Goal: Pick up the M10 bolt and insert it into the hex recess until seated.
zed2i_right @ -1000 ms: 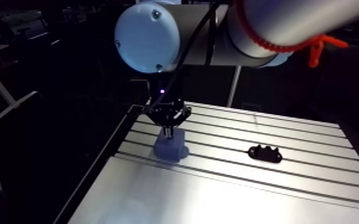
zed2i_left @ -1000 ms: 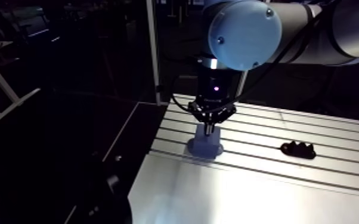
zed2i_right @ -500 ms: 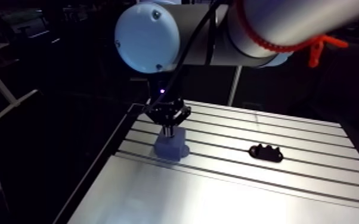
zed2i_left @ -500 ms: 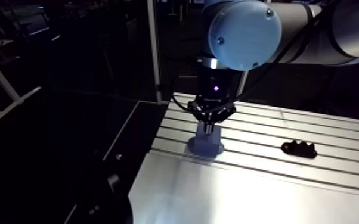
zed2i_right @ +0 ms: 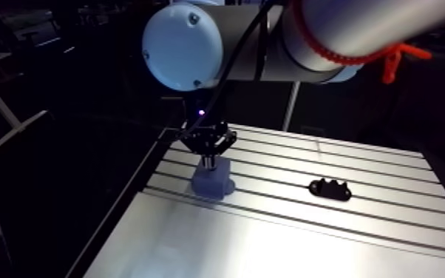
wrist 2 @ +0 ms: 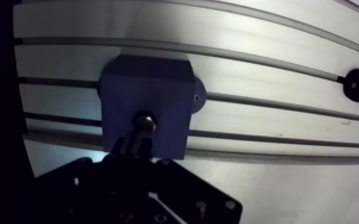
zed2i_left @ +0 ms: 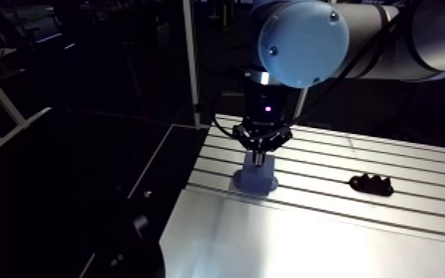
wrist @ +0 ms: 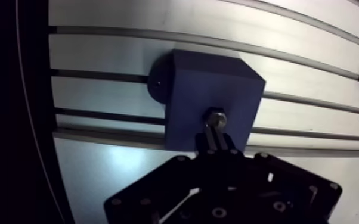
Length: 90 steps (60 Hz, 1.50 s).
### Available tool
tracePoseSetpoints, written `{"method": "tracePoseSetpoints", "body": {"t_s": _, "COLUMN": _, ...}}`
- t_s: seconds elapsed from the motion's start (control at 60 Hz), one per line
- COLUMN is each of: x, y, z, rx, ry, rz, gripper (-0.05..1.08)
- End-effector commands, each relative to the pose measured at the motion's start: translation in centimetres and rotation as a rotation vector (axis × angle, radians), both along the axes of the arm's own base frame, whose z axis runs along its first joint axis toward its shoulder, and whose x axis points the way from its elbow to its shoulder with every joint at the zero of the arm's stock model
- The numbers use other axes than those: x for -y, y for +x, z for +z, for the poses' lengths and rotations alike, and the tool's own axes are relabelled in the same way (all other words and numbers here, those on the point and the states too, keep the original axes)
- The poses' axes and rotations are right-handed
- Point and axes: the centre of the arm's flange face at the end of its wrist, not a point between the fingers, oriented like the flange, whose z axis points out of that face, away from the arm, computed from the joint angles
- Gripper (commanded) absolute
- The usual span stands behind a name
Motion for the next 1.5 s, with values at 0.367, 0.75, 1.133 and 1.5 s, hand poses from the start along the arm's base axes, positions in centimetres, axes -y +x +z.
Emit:
{"method": "tracePoseSetpoints", "body": {"t_s": 0.367, "x": 0.01, "y": 0.03, "z": -0.15, "rx": 0.002, "ry": -0.001, "rz": 0.012, "gripper": 1.08}}
{"method": "tracePoseSetpoints", "body": {"t_s": 0.75, "x": -0.08, "y": 0.38, "z": -0.59, "rx": 0.013, "ry": 0.001, "rz": 0.012, "gripper": 1.08}}
{"method": "tracePoseSetpoints", "body": {"t_s": 1.133, "x": -0.06, "y": 0.33, "z": -0.52, "rx": 0.010, "ry": -0.001, "rz": 0.019, "gripper": 1.08}}
{"method": "tracePoseSetpoints", "body": {"t_s": 1.5, "x": 0.00, "y": 0.13, "z": -0.93, "rx": -0.002, "ry": -0.006, "rz": 0.025, "gripper": 1.08}}
